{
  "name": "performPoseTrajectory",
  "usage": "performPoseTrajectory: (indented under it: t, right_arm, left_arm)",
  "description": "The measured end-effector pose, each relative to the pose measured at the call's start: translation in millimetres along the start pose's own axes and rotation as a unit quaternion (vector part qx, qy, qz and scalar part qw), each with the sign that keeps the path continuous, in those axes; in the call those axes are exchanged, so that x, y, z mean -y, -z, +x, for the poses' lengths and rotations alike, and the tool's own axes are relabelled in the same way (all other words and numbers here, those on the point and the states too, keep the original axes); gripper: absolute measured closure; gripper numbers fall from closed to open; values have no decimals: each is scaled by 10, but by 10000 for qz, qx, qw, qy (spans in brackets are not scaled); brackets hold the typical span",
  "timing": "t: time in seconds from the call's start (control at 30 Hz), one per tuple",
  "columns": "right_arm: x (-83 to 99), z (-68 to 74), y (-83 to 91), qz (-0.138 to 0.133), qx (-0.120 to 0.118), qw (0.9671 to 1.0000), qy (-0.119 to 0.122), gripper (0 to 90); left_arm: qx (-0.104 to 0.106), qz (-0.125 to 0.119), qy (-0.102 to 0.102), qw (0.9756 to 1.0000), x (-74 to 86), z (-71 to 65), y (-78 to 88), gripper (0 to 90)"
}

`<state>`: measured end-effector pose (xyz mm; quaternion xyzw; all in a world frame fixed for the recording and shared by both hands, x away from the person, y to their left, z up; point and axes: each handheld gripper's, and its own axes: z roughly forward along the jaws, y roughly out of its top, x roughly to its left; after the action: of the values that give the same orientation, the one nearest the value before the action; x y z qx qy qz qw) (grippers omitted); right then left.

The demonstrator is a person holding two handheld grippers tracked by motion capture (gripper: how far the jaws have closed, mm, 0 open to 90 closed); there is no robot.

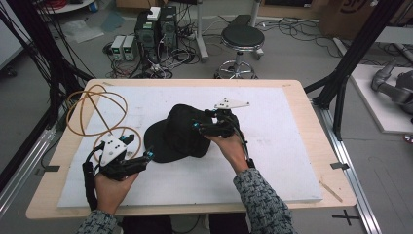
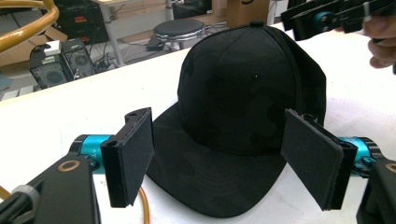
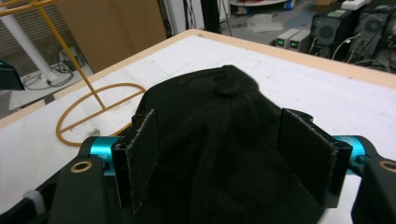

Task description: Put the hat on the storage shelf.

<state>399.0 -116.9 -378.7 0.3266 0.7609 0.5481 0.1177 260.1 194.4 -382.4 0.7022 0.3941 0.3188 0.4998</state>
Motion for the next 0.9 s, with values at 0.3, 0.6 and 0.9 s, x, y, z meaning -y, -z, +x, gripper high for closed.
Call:
performPoseTrajectory:
  t: [0.3, 0.6, 0.9]
  right_arm:
    - [9, -19, -179, -124, -116, 9989, -427, 378]
    - [7, -23, -302, -147, 3, 9982, -576, 423]
    - [42, -51, -265, -108, 71, 9975, -698, 377]
  left_arm:
    - [2, 31, -32, 10000, 12, -1, 9, 264]
    - [-20, 57, -55, 10000, 17, 8, 31, 265]
    - [-16, 34, -60, 10000, 25, 22, 67, 268]
